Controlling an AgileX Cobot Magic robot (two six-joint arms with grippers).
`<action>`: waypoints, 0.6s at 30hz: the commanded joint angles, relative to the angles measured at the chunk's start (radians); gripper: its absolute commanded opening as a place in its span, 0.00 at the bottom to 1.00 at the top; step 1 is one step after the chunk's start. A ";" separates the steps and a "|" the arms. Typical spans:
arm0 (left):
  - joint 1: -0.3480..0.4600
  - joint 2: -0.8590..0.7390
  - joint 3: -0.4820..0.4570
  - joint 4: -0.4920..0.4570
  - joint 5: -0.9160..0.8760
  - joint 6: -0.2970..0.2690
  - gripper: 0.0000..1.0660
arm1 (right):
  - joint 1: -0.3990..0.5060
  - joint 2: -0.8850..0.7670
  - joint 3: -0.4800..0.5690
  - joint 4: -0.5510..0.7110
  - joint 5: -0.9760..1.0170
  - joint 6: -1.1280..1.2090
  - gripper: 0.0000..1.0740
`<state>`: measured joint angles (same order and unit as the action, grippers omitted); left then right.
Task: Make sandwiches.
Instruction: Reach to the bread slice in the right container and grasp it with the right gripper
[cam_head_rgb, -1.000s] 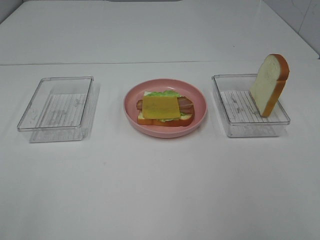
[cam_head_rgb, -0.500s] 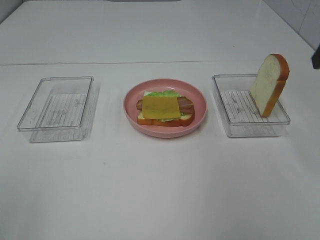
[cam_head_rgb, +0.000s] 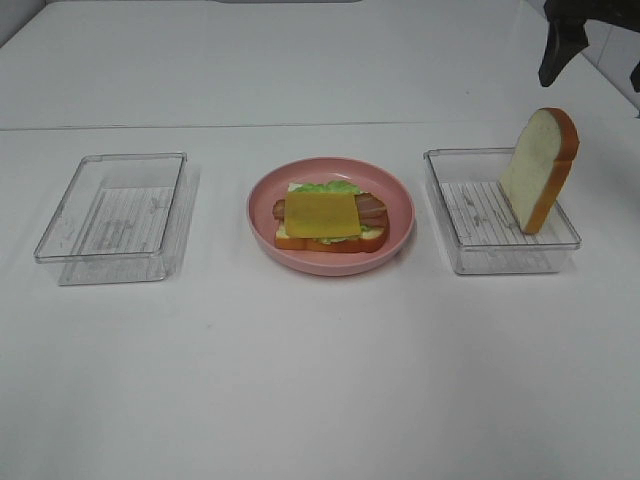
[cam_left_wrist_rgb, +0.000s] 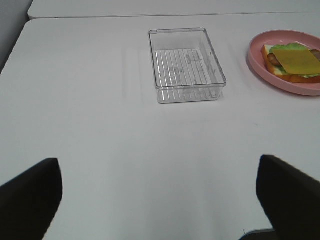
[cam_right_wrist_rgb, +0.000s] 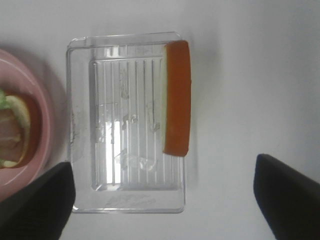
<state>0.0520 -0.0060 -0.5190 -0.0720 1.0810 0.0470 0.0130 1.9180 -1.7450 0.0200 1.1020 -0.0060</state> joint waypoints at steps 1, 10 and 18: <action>0.001 -0.016 0.001 -0.010 -0.011 -0.006 0.92 | -0.004 0.100 -0.096 -0.033 0.047 0.006 0.87; 0.001 -0.016 0.001 -0.010 -0.011 -0.006 0.92 | -0.004 0.206 -0.145 -0.020 0.028 -0.023 0.87; 0.001 -0.016 0.001 -0.010 -0.011 -0.006 0.92 | -0.004 0.270 -0.145 -0.020 0.015 -0.020 0.87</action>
<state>0.0520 -0.0060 -0.5190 -0.0720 1.0810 0.0470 0.0130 2.1820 -1.8830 0.0000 1.1240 -0.0170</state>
